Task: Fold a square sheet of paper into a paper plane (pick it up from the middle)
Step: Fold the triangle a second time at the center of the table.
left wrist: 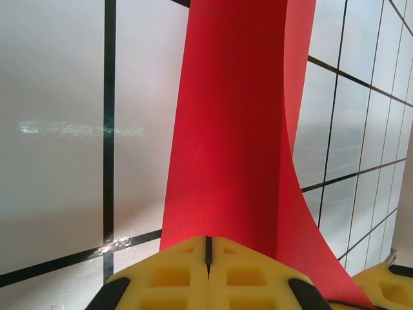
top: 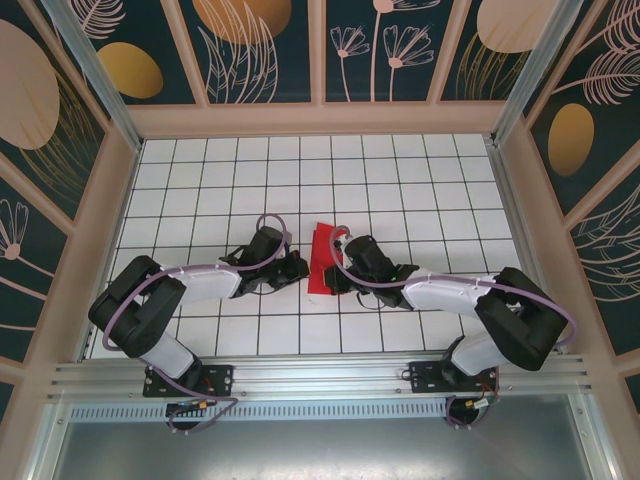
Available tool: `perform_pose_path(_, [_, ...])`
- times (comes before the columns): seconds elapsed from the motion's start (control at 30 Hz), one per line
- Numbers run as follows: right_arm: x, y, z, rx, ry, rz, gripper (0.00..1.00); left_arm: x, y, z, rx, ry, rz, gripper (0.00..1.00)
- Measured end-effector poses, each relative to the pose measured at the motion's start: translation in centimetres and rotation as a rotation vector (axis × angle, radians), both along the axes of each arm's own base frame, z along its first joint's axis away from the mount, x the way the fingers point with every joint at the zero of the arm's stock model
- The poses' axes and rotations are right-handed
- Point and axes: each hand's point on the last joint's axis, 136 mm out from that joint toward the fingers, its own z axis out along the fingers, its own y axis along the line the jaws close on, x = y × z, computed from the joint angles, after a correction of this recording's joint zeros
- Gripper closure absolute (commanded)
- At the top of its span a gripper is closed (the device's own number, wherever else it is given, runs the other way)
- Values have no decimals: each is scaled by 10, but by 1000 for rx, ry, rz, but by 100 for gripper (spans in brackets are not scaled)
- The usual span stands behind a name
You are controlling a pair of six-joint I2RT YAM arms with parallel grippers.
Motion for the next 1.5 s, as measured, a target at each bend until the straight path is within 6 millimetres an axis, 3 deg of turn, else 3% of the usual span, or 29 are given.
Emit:
perform_pose_path(0.47, [1,1,1,10,1,-7,100,-7,-12,-18,21,47,-41,100])
perform_pose_path(0.83, [1,0,-1,7,4,-9,100,-1,-18,-28,42,50,-59,100])
perform_pose_path(1.23, [20,-23,-6,10,45,-43,98,1,-19,-28,49,27,-80,100])
perform_pose_path(1.5, [22,-38,-29,-56,81,5,96,3,-21,-28,52,19,-89,100])
